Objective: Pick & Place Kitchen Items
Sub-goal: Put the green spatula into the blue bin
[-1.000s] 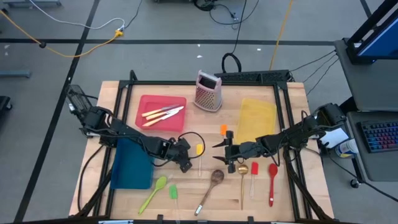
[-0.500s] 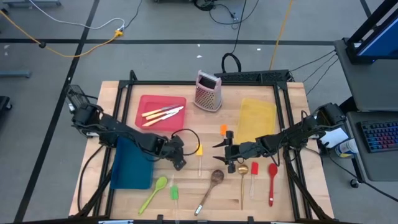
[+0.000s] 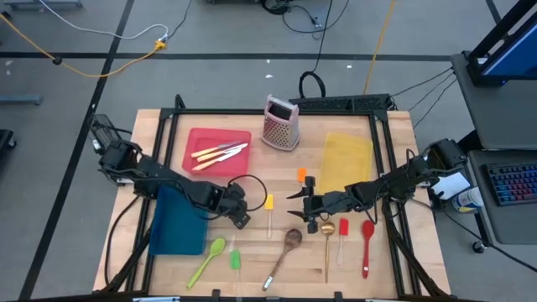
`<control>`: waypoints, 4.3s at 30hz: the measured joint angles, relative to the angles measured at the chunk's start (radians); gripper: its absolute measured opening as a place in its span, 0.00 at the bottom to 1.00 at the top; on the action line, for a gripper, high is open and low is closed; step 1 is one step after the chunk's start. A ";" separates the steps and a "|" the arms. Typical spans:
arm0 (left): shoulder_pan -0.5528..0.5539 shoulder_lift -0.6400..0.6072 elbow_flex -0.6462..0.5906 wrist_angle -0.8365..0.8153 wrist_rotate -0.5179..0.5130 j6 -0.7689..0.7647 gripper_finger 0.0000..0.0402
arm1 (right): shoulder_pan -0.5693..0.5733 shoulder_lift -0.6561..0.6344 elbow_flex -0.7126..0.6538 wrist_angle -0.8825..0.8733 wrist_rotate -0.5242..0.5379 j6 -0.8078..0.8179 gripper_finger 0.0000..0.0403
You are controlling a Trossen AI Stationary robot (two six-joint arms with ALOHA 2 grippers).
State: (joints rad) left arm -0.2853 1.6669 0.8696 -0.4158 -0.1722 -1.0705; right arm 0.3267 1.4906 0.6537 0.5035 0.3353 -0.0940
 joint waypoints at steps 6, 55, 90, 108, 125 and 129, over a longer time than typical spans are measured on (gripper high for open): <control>-0.019 0.000 0.000 0.002 -0.011 -0.025 0.57 | 0.000 0.000 0.000 0.000 0.000 0.000 0.50; -0.097 0.077 0.001 0.089 -0.109 -0.134 0.09 | 0.000 0.000 0.000 0.001 0.002 -0.004 0.50; -0.194 -0.124 0.407 -0.804 -0.291 -0.197 0.03 | 0.000 0.000 0.000 0.000 0.001 -0.007 0.50; -0.321 -0.124 0.193 -0.965 -0.159 -0.732 0.02 | 0.000 0.000 0.000 -0.001 0.000 -0.004 0.50; -0.296 -0.124 -0.061 -0.604 -0.138 -0.718 0.09 | 0.000 0.000 0.000 0.000 0.000 -0.004 0.49; -0.296 -0.124 -0.061 -0.604 -0.141 -0.719 0.09 | 0.000 0.000 0.000 -0.001 0.000 -0.004 0.49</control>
State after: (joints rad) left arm -0.5812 1.5426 0.8089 -1.0194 -0.3129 -1.7893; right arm 0.3267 1.4906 0.6537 0.5030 0.3355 -0.0978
